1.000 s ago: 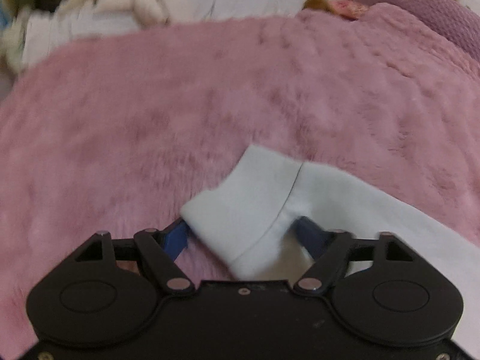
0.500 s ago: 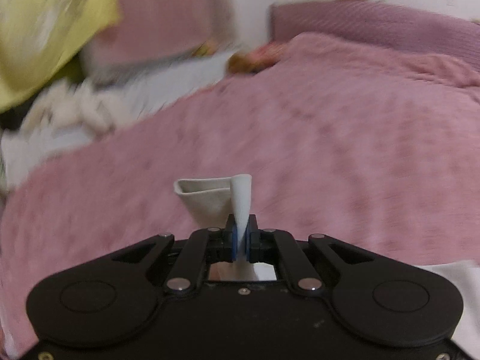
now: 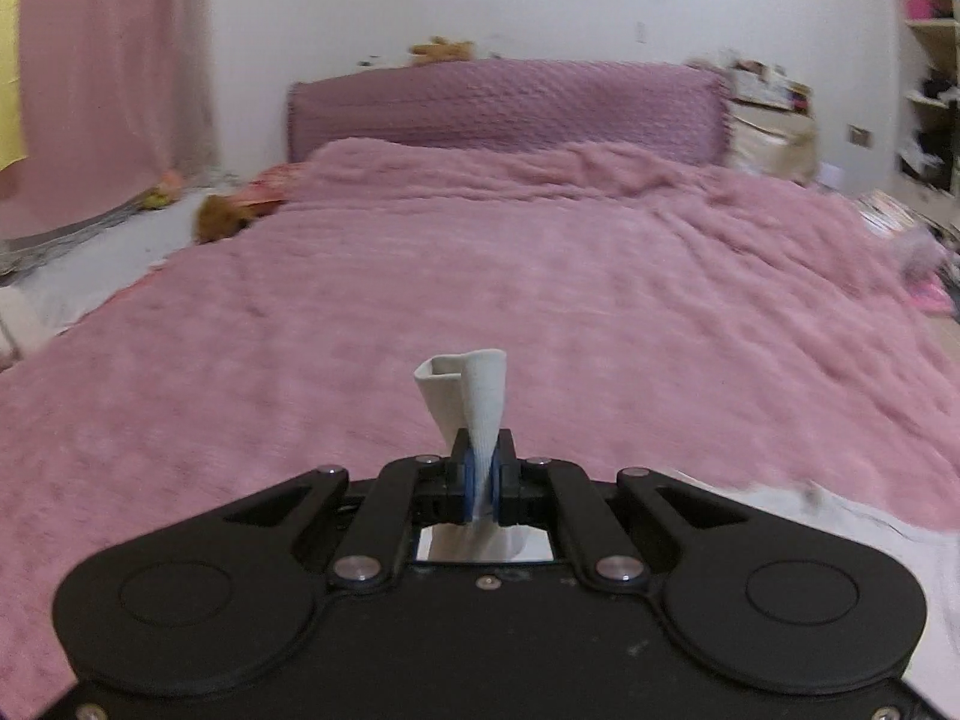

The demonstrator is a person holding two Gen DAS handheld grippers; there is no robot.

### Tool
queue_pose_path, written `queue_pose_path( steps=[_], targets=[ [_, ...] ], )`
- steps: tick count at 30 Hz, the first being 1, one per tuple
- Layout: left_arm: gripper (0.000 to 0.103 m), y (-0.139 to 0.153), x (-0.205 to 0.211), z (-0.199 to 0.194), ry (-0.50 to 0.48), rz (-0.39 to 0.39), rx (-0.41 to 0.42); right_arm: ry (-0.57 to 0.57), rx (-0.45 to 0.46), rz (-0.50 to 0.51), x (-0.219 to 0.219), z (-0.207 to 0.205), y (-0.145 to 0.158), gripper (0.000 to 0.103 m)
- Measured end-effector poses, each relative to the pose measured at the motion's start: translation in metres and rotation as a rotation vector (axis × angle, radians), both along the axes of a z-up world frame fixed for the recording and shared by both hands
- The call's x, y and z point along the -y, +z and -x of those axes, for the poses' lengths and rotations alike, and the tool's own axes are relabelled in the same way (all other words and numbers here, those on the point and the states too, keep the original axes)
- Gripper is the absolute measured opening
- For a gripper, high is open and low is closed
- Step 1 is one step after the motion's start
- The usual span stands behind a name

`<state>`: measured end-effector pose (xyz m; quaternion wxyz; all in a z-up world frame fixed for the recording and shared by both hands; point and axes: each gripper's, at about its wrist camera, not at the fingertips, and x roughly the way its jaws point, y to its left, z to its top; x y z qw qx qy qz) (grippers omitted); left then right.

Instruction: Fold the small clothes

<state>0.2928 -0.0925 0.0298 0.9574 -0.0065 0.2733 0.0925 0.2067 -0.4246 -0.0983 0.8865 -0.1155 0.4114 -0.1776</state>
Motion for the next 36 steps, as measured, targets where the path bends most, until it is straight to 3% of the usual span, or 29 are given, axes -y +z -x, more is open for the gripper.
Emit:
queue_pose_path(
  steps=[4,14,24,30,33,35,36],
  targets=[
    [0.003,-0.019,0.048,0.002,-0.070,-0.004,-0.050,-0.002,-0.020,-0.010,0.019,0.003,-0.006,0.099],
    [0.003,-0.042,0.110,-0.003,-0.192,-0.007,-0.123,-0.021,-0.002,-0.076,0.051,0.002,-0.011,0.099],
    [0.003,-0.091,0.202,-0.017,-0.395,0.037,-0.166,-0.083,0.019,-0.081,0.082,0.017,-0.013,0.099],
    [0.005,-0.129,0.243,-0.018,-0.487,0.015,-0.265,-0.118,0.030,-0.152,0.103,0.026,-0.017,0.099],
    [0.015,-0.150,0.253,-0.016,-0.533,0.029,-0.344,-0.119,0.037,-0.168,0.105,0.030,-0.019,0.099],
    [0.029,-0.165,0.261,-0.016,-0.573,0.038,-0.408,-0.113,0.039,-0.173,0.105,0.032,-0.021,0.099],
    [0.030,-0.170,0.266,-0.013,-0.585,0.010,-0.404,-0.114,0.041,-0.184,0.107,0.033,-0.021,0.099]
  ],
)
